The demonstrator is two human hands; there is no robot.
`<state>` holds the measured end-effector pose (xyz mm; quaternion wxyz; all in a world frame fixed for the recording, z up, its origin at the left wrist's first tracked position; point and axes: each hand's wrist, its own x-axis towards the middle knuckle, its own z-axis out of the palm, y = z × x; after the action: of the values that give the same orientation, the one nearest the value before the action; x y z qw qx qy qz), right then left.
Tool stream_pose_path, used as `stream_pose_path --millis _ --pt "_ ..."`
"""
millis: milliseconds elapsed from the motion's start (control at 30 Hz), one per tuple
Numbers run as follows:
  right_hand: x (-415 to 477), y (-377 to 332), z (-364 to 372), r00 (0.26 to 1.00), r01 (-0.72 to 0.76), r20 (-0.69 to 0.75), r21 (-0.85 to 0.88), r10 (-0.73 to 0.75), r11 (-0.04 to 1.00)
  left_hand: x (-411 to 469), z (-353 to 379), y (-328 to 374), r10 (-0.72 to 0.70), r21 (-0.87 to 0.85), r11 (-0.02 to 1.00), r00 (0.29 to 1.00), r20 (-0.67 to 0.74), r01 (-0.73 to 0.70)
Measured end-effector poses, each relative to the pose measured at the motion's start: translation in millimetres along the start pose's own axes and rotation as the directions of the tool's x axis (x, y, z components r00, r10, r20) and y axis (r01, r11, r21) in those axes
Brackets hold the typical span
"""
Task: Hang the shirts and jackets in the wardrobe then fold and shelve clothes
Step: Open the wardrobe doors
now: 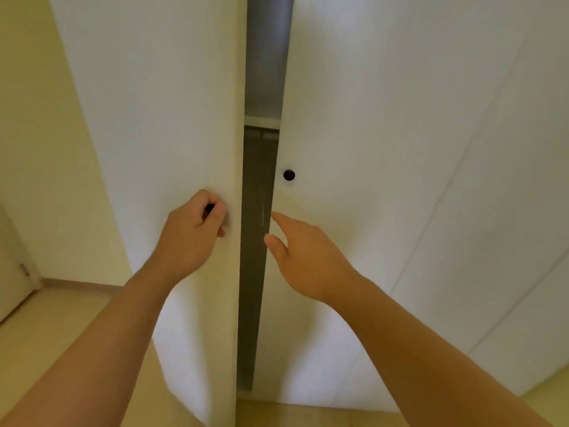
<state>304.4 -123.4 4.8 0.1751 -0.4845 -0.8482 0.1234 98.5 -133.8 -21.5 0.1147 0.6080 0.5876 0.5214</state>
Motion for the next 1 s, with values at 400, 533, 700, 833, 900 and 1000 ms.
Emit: stream_pose_path --millis 400,533,700,833,900,1000 --pt "35 -81 28 0.967 0.229 0.006 0.408 -0.253 0.884 -45 -59 -3 -0.059 -0.169 0.984 0.998 -0.007 0.057" --pt "34 -89 30 0.954 0.236 0.06 0.462 -0.295 0.855 -58 -79 -7 -0.114 -0.284 0.955 0.991 -0.069 0.09" --pt "35 -112 35 0.917 0.268 0.123 0.516 -0.38 0.814 -68 -112 -3 -0.202 -0.279 0.948 0.968 -0.151 0.154" --pt "37 -131 43 0.887 0.323 0.126 0.519 -0.445 0.791 -78 -135 -4 -0.219 -0.287 0.945 0.955 -0.201 0.156" --pt "36 -144 46 0.872 0.338 0.139 0.521 -0.469 0.784 -86 -147 -9 -0.244 -0.323 0.93 0.95 -0.195 0.173" --pt "36 -166 54 0.848 0.384 0.148 0.492 -0.51 0.781 -102 -165 -22 -0.305 -0.463 0.861 0.942 -0.141 0.21"
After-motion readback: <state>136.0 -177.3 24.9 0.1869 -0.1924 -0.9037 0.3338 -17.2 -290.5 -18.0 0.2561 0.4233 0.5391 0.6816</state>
